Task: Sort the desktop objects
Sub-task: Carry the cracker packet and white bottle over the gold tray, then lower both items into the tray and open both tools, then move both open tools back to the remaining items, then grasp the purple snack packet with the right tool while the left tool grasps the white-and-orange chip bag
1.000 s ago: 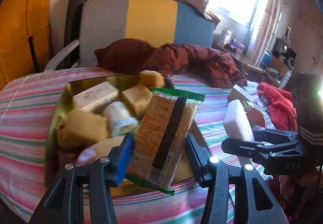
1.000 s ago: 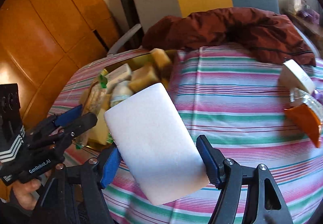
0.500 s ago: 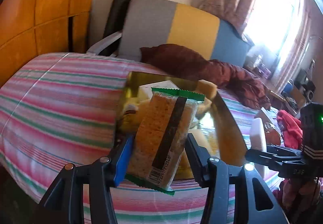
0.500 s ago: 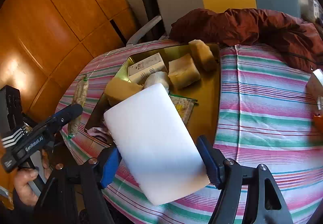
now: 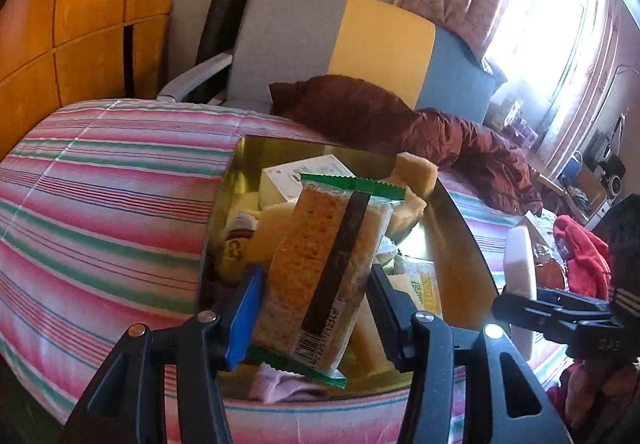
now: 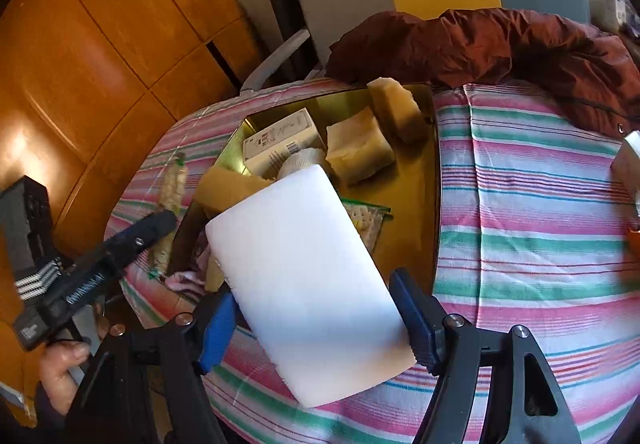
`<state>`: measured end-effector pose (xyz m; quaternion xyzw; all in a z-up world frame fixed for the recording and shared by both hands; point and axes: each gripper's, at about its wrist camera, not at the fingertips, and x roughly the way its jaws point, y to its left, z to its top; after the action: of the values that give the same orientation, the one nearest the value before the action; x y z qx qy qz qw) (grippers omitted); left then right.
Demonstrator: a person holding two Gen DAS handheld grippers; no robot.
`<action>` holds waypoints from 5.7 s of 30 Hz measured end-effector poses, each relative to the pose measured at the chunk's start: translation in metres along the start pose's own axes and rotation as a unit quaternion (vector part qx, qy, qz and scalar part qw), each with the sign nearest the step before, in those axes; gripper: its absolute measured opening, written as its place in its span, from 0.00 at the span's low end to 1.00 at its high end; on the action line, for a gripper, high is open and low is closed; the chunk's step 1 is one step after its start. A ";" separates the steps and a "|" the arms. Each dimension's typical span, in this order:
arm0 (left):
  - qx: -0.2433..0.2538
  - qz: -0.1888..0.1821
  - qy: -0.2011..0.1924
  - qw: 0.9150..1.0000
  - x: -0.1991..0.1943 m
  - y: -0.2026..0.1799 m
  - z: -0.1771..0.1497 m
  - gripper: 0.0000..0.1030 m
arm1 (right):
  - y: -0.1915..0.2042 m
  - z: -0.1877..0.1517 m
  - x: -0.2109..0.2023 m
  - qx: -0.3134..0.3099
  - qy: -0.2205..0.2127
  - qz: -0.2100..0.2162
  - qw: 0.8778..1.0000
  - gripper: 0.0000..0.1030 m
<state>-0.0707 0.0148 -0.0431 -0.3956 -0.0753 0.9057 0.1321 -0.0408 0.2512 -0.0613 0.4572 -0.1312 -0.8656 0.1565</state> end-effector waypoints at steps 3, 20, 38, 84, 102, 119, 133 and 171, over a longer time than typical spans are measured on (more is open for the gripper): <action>0.009 0.000 0.007 1.000 0.013 -0.006 0.003 0.51 | -0.001 0.008 0.002 0.004 -0.004 0.000 1.000 0.71; 0.031 0.011 0.040 0.999 0.065 -0.018 0.012 0.51 | -0.002 0.044 0.012 0.010 -0.030 -0.011 0.999 0.72; 0.046 0.053 -0.020 0.997 0.010 -0.021 0.014 0.74 | -0.011 0.028 0.030 0.028 -0.004 -0.027 0.999 0.85; 0.237 -0.079 -0.004 0.968 0.010 -0.218 0.002 0.74 | -0.254 -0.014 -0.168 0.215 -0.125 -0.209 0.946 0.89; 0.275 -0.181 0.098 0.939 0.094 -0.333 -0.013 0.79 | -0.370 -0.011 -0.162 0.289 -0.110 -0.242 0.920 0.79; 0.235 -0.260 0.151 0.924 0.163 -0.375 -0.006 0.91 | -0.408 0.022 -0.083 0.211 -0.022 -0.271 0.939 0.75; 0.199 -0.312 0.209 0.905 0.225 -0.409 -0.008 0.92 | -0.413 0.022 -0.088 0.217 -0.040 -0.272 0.937 0.48; 0.109 -0.332 0.296 0.889 0.239 -0.420 -0.028 0.71 | -0.365 -0.023 -0.111 0.182 0.026 -0.265 0.947 0.45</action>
<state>-0.1309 0.4876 -0.1274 -0.5805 -0.0603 0.6522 0.4837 -0.0172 0.6277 -0.1261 0.5181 -0.1565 -0.8253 -0.1607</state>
